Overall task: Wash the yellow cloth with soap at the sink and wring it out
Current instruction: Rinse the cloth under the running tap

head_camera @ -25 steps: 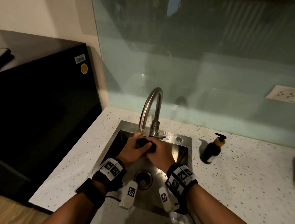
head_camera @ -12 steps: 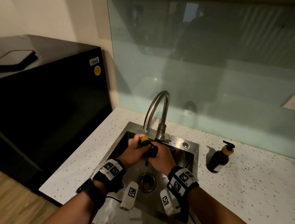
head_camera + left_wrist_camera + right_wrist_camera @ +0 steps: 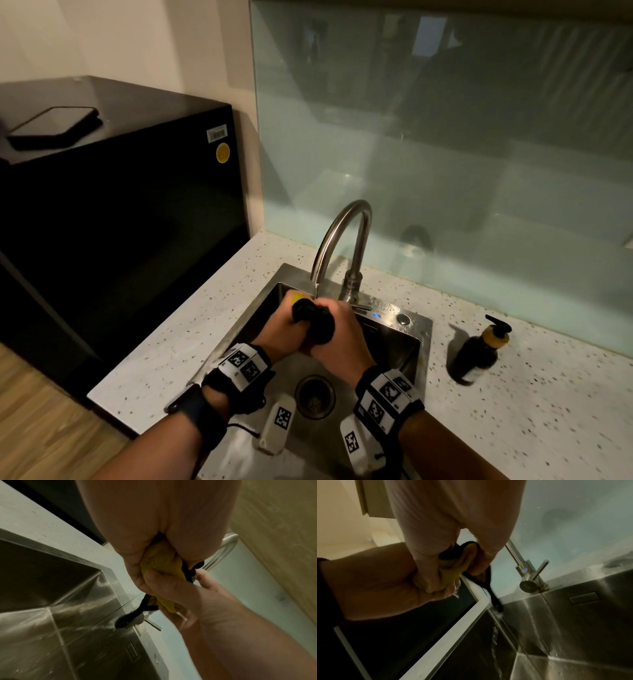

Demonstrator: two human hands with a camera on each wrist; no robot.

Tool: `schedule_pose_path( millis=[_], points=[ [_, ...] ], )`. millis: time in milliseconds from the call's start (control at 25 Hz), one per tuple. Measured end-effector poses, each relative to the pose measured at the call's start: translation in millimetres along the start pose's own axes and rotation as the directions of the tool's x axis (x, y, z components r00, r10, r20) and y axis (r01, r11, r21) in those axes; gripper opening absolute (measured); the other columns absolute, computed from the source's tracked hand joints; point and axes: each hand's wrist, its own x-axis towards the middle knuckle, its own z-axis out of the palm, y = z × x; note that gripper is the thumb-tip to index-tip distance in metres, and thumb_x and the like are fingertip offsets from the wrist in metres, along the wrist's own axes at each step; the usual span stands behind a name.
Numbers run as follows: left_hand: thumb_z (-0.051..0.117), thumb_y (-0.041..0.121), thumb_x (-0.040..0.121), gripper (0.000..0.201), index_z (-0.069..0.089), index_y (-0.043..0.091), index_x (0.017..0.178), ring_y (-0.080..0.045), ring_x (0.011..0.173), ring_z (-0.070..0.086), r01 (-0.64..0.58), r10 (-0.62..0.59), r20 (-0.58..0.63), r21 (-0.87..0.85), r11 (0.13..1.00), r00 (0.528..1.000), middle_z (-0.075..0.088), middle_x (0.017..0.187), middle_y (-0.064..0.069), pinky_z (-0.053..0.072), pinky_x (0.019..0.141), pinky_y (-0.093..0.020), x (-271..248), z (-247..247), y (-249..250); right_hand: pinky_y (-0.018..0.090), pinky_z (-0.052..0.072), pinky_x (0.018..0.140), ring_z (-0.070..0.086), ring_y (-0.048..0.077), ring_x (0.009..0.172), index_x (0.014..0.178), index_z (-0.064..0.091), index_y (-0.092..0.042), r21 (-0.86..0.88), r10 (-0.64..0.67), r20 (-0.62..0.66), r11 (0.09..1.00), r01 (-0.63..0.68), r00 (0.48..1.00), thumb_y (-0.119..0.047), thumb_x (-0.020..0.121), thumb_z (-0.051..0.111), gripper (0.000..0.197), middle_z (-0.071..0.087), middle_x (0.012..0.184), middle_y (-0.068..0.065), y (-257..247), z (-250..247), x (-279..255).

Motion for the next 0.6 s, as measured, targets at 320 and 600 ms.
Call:
schedule_pose_path(
  millis=[320, 600],
  points=[
    [0.052, -0.006, 0.088, 0.043, 0.068, 0.026, 0.065, -0.017, 0.061, 0.057, 0.072, -0.087, -0.039, -0.286, 0.956, 0.995, 0.058, 0.070, -0.011, 0.048, 0.053, -0.024, -13, 0, 32, 0.040, 0.056, 0.094, 0.068, 0.016, 0.101, 0.109, 0.066, -0.034, 0.194, 0.393, 0.166, 0.886, -0.420, 0.905, -0.051, 0.073, 0.068, 0.040, 0.073, 0.104, -0.005, 40, 4, -3],
    [0.074, 0.017, 0.090, 0.063, 0.035, 0.029, 0.138, -0.033, 0.115, 0.063, 0.327, -0.346, 0.019, -0.383, 0.864, 0.938, 0.057, 0.121, -0.011, 0.055, 0.098, -0.053, -5, 7, 10, 0.047, 0.056, 0.093, 0.070, 0.030, 0.104, 0.113, 0.068, -0.018, 0.677, 0.498, 0.264, 0.514, -0.526, 0.826, -0.020, 0.098, 0.050, 0.023, 0.072, 0.111, 0.014, 28, 5, 9]
  ],
)
